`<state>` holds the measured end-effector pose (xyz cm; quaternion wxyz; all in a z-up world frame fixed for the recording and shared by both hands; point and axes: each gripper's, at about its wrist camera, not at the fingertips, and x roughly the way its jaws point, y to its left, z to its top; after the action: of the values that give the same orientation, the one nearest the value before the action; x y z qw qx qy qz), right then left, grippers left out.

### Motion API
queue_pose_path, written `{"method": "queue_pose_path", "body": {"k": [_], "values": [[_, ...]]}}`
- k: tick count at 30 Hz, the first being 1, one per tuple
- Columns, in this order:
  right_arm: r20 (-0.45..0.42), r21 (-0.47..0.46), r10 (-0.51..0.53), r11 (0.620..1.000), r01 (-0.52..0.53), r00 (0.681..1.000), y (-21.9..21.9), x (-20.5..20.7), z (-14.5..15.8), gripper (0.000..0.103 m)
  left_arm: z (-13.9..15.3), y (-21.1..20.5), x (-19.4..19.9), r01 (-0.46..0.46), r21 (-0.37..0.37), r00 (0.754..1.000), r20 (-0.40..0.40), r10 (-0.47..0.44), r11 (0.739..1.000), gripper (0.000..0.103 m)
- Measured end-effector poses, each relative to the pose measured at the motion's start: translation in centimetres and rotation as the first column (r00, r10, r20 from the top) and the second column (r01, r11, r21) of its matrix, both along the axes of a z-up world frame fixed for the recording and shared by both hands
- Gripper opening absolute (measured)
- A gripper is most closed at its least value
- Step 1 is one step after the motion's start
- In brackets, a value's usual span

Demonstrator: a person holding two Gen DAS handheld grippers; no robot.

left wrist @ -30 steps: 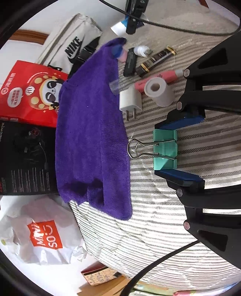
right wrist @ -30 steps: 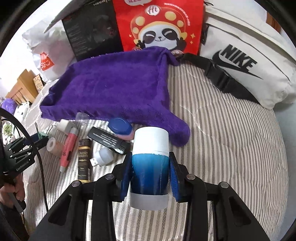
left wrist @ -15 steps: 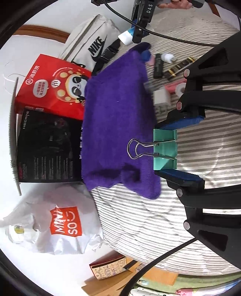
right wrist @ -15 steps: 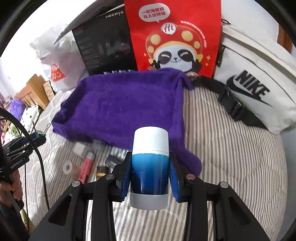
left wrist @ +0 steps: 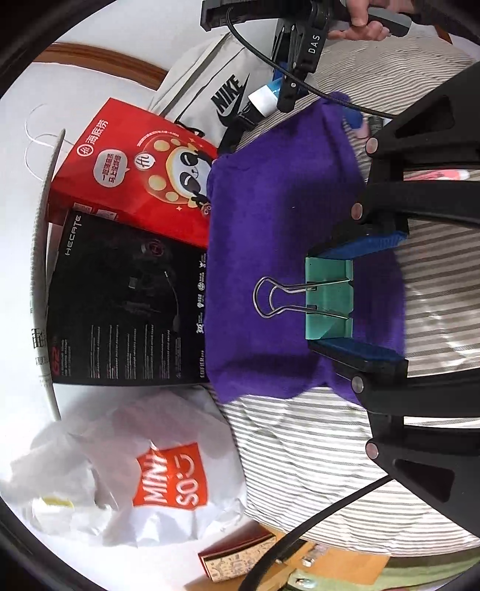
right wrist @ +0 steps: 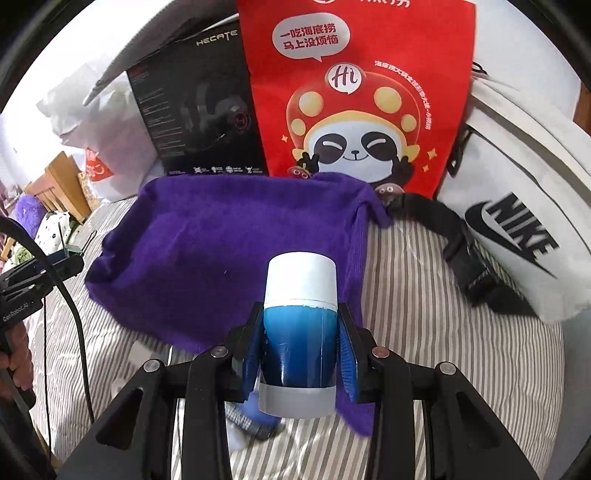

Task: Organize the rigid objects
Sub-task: 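Carry the binder clip and deodorant stick onto the purple towel and release both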

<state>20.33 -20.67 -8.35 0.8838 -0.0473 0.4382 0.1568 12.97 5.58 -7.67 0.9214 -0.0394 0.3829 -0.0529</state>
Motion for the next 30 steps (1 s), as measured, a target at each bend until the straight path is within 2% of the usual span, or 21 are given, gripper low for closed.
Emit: {"method": "queue_pose_path", "body": {"k": [10, 17, 21, 30], "values": [[-0.020, -0.010, -0.004, 1.000, 0.004, 1.000, 1.4, 5.0, -1.6, 0.036, -0.5, -0.4, 4.0, 0.008, -0.018, 1.000, -0.030, -0.008, 1.000, 0.039], [-0.070, -0.038, -0.016, 0.999, 0.013, 0.997, 2.5, 9.1, -4.3, 0.036, -1.7, -0.3, 5.6, 0.011, -0.031, 0.998, -0.061, -0.013, 0.999, 0.039], [-0.103, -0.054, -0.038, 0.998, 0.032, 0.994, 2.3, 10.4, -5.6, 0.036, -2.3, -0.1, 6.1, 0.010, -0.029, 0.997, -0.070, -0.012, 1.000, 0.039], [-0.108, -0.086, -0.008, 0.996, -0.001, 0.994, 2.9, 10.9, -6.1, 0.037, -2.8, 0.3, 6.8, 0.006, -0.041, 0.996, -0.087, -0.009, 0.999, 0.039]]}}
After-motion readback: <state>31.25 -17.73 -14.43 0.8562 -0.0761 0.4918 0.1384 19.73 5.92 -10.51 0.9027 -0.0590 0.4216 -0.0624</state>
